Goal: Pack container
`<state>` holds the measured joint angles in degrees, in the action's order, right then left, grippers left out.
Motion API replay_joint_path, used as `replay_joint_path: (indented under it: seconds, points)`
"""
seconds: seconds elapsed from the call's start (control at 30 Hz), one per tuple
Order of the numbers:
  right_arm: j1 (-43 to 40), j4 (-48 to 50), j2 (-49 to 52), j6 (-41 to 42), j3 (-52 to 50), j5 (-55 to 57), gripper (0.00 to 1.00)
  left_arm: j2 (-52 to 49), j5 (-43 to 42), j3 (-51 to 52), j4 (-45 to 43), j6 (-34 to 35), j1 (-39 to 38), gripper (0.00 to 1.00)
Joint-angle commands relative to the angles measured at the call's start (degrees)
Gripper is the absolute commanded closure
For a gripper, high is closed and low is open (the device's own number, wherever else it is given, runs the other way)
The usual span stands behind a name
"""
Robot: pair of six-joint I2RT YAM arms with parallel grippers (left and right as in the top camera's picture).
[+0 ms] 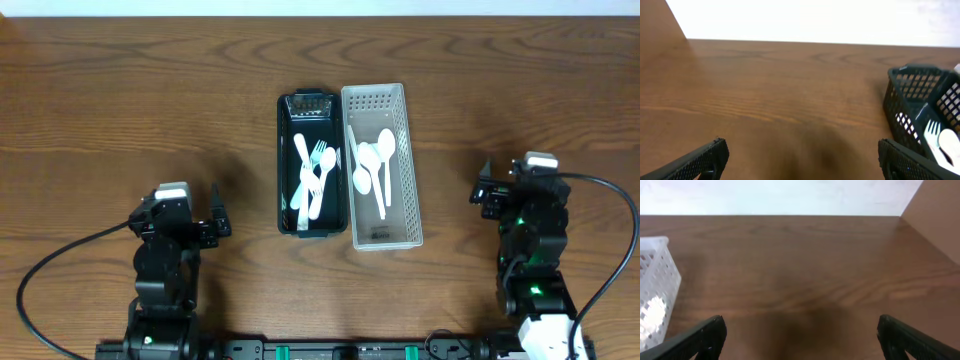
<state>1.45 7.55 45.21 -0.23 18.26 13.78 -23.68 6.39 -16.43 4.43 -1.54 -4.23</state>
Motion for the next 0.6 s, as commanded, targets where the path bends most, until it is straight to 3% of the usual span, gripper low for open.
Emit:
replay_joint_path:
  seconds: [0.0, 0.57]
  points:
    - [0.1, -0.9, -0.6, 1.3, -0.4, 0.8, 0.01, 1.3, 0.3, -0.6, -0.2, -0.4, -0.2, 0.02]
    - [0.1, -23.8, -0.7, 1.3, -0.4, 0.8, 0.01, -0.3, 0.3, -0.6, -0.1, -0.4, -0.2, 0.02]
